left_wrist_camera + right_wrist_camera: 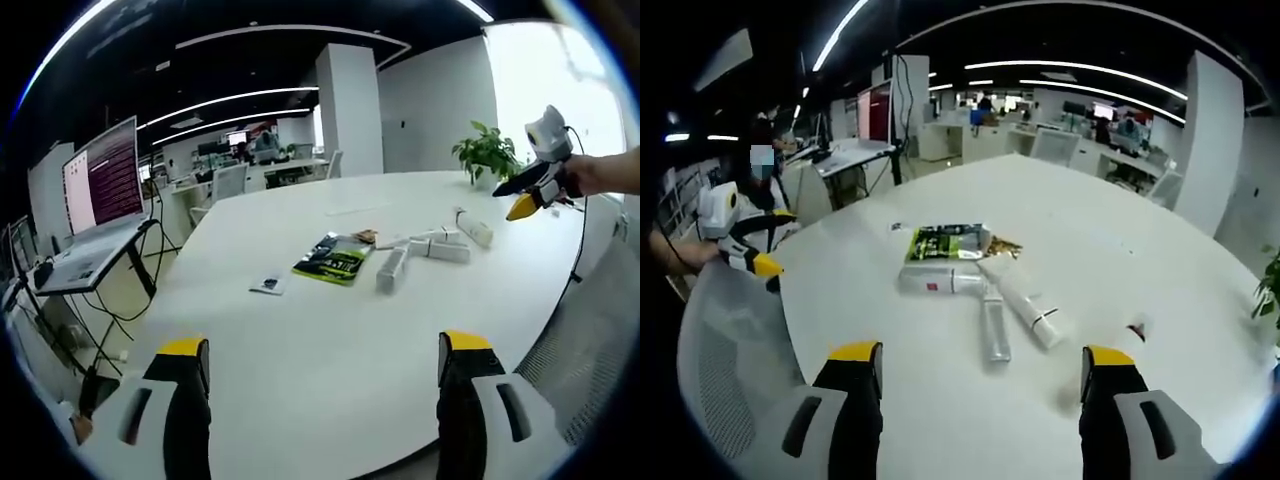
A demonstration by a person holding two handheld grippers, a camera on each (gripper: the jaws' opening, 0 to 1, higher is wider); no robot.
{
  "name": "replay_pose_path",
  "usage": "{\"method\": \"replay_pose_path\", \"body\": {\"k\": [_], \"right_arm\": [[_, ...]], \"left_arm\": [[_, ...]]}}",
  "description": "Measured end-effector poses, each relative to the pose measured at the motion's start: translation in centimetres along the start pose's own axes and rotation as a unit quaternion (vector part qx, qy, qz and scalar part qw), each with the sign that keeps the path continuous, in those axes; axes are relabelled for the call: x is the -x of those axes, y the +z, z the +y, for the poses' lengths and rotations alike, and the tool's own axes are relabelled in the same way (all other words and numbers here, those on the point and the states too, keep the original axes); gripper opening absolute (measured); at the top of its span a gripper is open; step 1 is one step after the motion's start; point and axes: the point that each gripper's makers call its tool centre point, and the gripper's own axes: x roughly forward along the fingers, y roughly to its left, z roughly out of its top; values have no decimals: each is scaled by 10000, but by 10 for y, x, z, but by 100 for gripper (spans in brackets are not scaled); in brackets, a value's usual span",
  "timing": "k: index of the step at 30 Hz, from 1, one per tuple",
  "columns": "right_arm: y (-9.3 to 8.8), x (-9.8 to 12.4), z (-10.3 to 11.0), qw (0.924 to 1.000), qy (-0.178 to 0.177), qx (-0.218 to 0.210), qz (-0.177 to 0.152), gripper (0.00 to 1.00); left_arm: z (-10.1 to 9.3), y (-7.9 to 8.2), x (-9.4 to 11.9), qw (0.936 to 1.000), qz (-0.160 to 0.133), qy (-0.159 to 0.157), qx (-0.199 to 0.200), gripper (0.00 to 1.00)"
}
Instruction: Arrange the skincare products in the storage area until every visible bottle or jar stands upright without overlapping.
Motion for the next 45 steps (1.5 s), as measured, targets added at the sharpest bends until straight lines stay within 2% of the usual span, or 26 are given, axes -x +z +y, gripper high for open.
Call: {"method": "replay_pose_path", "body": {"k": [10,18,34,43,45], "right_arm": [[0,2,-3,10000,-35,-37,3,85],[-5,-7,-4,10000,0,-33,92,84],[-3,-18,-3,9998,92,29,193,86],[-3,-21,-5,9997,83,46,236,86],[-2,-22,-4,9997,86,47,238,87]], "left_arm": [[0,-1,0,10000,23,-14,-22,88],[-1,0,0,10000,14,3,-33,88],[-2,1,0,10000,26,-28,-23,88],[-3,2,0,10000,16,-26,-55,92],[-2,2,-1,10000,6,-22,-83,96]]}}
